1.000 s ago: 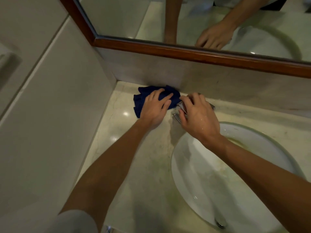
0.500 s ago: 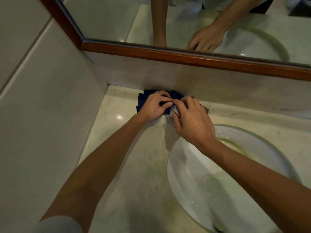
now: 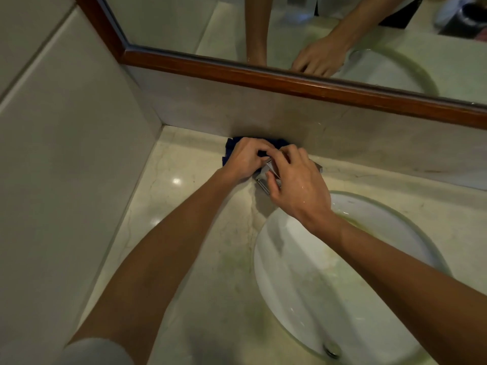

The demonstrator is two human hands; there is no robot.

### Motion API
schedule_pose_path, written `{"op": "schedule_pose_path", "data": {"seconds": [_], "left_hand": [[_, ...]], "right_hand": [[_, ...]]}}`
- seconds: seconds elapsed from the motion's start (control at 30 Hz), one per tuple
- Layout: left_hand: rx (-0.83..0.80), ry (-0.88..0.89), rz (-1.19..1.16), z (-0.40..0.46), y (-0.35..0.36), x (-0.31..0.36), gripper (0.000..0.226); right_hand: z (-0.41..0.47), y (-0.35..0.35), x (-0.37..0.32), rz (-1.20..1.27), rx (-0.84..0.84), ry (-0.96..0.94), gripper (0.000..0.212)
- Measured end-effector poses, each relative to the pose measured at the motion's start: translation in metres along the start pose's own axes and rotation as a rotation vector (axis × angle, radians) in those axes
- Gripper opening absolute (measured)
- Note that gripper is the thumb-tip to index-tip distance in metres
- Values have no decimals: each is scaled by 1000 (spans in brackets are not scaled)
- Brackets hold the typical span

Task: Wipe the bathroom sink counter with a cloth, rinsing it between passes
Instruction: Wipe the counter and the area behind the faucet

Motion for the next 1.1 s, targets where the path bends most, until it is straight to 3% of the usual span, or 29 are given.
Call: {"op": "schedule_pose_path", "data": {"seconds": [0.17, 0.3, 0.37, 0.47, 0.57, 0.77, 0.97, 1.1], "left_hand": [[34, -104, -5, -13, -2, 9, 24], [387, -288, 391, -78, -11, 24, 37], [446, -390, 441, -108, 2, 34, 43], [377, -427, 504, -128, 26, 47, 55], [370, -507, 539, -134, 32, 49, 64], [323, -612, 555, -134, 35, 42, 75], [275, -636, 613, -133, 35, 39, 79], [263, -673, 629, -135, 36, 35, 79]], "right_hand": [[0, -5, 3, 126, -1, 33, 42], [-1, -28, 19, 617, 104, 115, 28], [-2, -40, 39, 870, 148, 260, 21], [-8, -41, 96, 1156, 299, 625, 20], [-6, -9, 143, 992, 220, 792, 24], [30, 62, 115, 403, -236, 288, 37], [51, 73, 108, 331, -104, 263, 18], [38, 64, 140, 309, -27, 280, 23]]}}
Point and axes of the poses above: each hand's wrist, its own z-axis towards the middle knuckle, its own y-axis out of the palm, x = y × z, the point moved 8 cm from there along z, towards the middle knuckle, and after that the axes turned 15 degrees about y, right-handed, at the moved point
